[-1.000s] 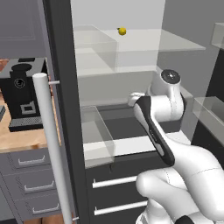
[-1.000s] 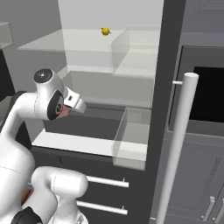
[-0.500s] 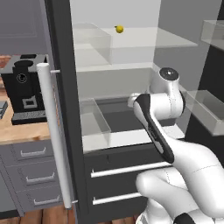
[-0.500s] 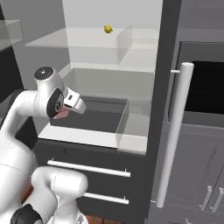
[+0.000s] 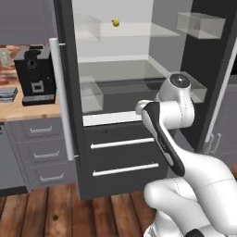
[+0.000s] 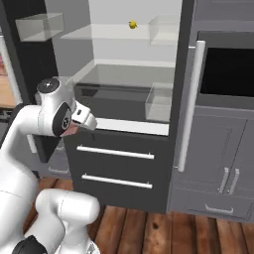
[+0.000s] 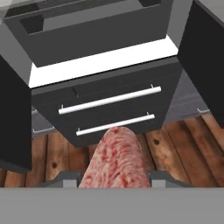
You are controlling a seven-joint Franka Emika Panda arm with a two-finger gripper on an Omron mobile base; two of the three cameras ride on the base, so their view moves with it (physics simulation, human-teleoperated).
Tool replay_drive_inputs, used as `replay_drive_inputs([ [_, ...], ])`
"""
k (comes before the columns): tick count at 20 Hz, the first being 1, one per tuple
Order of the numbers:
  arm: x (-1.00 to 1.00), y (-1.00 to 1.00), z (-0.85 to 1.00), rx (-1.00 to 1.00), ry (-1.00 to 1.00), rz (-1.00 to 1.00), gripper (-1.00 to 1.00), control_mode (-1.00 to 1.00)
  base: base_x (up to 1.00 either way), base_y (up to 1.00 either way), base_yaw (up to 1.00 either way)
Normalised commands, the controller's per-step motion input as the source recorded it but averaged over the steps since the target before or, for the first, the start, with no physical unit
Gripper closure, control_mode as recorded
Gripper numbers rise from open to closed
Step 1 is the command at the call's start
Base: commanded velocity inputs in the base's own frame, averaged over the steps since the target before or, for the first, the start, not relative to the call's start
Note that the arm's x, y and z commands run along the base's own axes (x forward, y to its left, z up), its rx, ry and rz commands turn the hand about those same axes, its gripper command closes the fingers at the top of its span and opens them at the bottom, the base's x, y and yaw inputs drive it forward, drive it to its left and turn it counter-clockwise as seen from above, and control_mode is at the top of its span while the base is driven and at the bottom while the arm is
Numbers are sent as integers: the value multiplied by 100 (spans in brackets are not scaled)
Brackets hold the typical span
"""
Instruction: Take the steak from the fridge and place it on the digital scale on the counter by the fridge. Wait a few seconds for a reading, then move it to the plate on the dining counter.
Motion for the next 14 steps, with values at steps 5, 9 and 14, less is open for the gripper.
replay_drive_inputs([
  [5, 0, 0, 0, 0, 0, 0, 100, 100, -82, 48, 0],
  [9, 0, 0, 0, 0, 0, 0, 100, 100, -25, 100, 0],
  [14, 0, 0, 0, 0, 0, 0, 100, 100, -1, 100, 0],
])
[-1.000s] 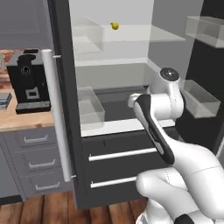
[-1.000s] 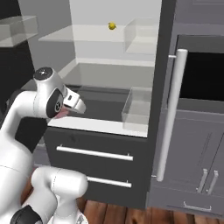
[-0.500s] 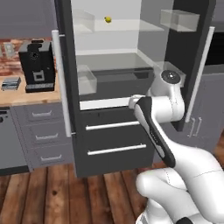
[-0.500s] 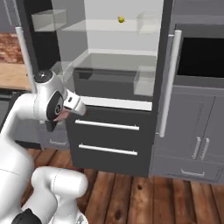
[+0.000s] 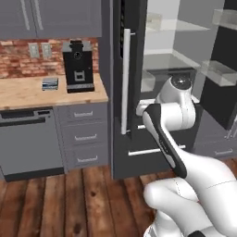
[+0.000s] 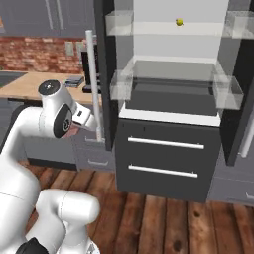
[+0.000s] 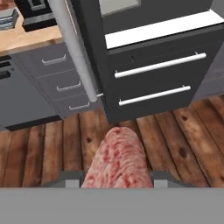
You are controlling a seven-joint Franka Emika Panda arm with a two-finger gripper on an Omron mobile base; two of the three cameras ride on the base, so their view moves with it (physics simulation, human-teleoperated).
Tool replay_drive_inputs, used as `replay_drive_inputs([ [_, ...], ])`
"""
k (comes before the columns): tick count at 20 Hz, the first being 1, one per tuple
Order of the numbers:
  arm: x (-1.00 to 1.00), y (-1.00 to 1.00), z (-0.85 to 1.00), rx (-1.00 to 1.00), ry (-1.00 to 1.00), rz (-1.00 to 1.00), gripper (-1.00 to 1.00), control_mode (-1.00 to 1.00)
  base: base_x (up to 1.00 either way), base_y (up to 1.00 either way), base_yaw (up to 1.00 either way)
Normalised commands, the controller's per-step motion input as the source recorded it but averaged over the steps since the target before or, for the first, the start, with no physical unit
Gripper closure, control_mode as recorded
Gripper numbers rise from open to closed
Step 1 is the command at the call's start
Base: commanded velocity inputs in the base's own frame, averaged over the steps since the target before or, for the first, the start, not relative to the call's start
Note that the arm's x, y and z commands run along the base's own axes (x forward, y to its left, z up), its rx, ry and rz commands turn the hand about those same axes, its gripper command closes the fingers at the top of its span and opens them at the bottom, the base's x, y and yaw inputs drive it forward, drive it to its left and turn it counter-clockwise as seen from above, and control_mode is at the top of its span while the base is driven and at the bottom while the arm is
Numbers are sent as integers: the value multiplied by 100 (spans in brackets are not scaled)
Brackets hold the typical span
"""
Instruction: Take the steak from the fridge and place it on the digital scale on the counter by the fridge. Wait a few seconds for a reading, then move it to the plate on the dining counter.
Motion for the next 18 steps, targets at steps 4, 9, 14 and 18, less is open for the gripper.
replay_drive_inputs([
  [4, 0, 0, 0, 0, 0, 0, 100, 100, 0, 100, 0],
  [9, 0, 0, 0, 0, 0, 0, 100, 100, 5, 100, 0],
  [14, 0, 0, 0, 0, 0, 0, 100, 100, 72, 75, 0],
  [18, 0, 0, 0, 0, 0, 0, 100, 100, 100, 41, 0],
])
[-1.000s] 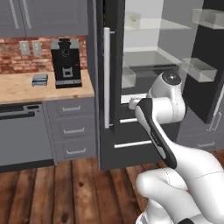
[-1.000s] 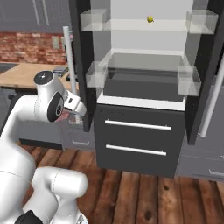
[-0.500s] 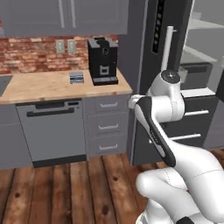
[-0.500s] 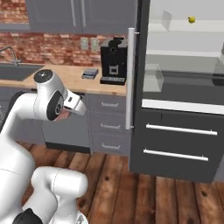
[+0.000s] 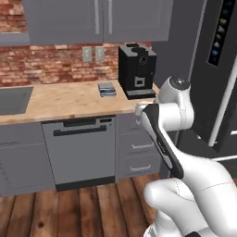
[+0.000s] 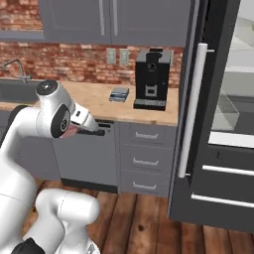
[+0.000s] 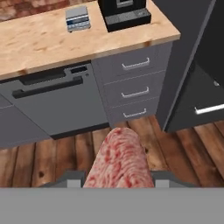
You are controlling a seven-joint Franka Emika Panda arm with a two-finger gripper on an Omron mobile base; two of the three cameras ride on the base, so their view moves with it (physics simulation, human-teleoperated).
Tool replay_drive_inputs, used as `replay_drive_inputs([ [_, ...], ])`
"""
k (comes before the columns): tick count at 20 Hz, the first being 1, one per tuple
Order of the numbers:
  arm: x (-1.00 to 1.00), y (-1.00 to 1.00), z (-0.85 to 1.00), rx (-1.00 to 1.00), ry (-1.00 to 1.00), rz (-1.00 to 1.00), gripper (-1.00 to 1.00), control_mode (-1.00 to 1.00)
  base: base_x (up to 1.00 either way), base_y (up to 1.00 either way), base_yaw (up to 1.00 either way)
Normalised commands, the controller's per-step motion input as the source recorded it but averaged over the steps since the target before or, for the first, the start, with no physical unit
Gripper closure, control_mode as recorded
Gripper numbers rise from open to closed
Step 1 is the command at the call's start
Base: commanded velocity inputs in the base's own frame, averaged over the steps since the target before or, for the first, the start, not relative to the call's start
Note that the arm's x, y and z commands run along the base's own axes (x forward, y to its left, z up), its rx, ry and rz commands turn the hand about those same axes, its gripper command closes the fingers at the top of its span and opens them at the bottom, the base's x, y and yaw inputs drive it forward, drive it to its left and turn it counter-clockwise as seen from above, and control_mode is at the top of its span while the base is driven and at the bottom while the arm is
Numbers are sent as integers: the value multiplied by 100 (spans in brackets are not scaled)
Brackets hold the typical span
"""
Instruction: Take the steak from the fridge and place it on the digital scale on the counter by the fridge. Wait a few seconds for a reading, then move it to the plate on the dining counter.
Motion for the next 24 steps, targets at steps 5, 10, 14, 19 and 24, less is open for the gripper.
replay_drive_inputs([
  [5, 0, 0, 0, 0, 0, 0, 100, 100, 97, 47, 0],
  [10, 0, 0, 0, 0, 0, 0, 100, 100, 87, 42, 0],
  [14, 0, 0, 0, 0, 0, 0, 100, 100, 74, 27, 0],
  [19, 0, 0, 0, 0, 0, 0, 100, 100, 80, 9, -1],
  [24, 0, 0, 0, 0, 0, 0, 100, 100, 78, 11, -5],
])
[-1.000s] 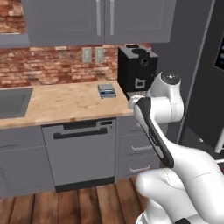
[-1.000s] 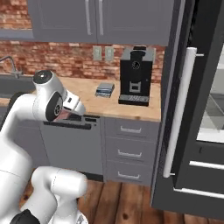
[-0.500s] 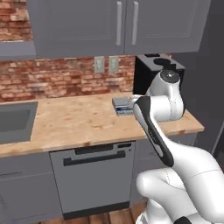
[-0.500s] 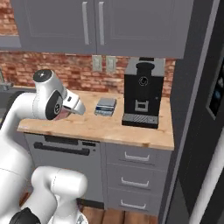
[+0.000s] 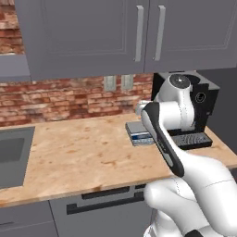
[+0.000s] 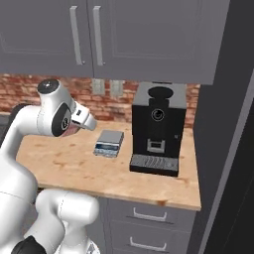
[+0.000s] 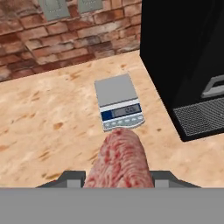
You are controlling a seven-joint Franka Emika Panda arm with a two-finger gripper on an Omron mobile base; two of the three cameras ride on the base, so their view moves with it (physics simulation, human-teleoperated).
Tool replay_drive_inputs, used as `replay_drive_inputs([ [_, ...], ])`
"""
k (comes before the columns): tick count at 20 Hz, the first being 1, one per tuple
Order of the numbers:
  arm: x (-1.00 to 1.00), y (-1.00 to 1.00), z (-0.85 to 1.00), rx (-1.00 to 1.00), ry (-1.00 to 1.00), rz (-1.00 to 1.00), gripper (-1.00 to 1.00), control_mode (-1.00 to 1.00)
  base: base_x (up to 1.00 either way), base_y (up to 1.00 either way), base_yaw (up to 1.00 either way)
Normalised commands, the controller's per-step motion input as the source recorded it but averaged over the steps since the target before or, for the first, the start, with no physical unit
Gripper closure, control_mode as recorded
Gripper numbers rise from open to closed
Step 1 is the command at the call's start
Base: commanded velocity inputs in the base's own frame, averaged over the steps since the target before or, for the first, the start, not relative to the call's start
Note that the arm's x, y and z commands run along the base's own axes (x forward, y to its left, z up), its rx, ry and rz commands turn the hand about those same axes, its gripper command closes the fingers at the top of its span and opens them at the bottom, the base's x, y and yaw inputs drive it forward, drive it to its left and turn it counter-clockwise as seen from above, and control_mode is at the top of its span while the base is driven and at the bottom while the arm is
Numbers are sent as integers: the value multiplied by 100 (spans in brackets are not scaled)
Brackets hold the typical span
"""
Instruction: Take the steak from the fridge and place it on the digital scale on the counter by the fridge. Wait a few seconds for a reading, then move it to the plate on the dining counter.
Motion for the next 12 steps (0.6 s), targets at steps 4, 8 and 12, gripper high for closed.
replay_drive_inputs([
  [4, 0, 0, 0, 0, 0, 0, 100, 100, 47, 12, -12],
  [8, 0, 0, 0, 0, 0, 0, 100, 100, 20, 15, -19],
  [12, 19, 6, -27, 0, 5, -12, 100, -100, 4, 4, -5],
])
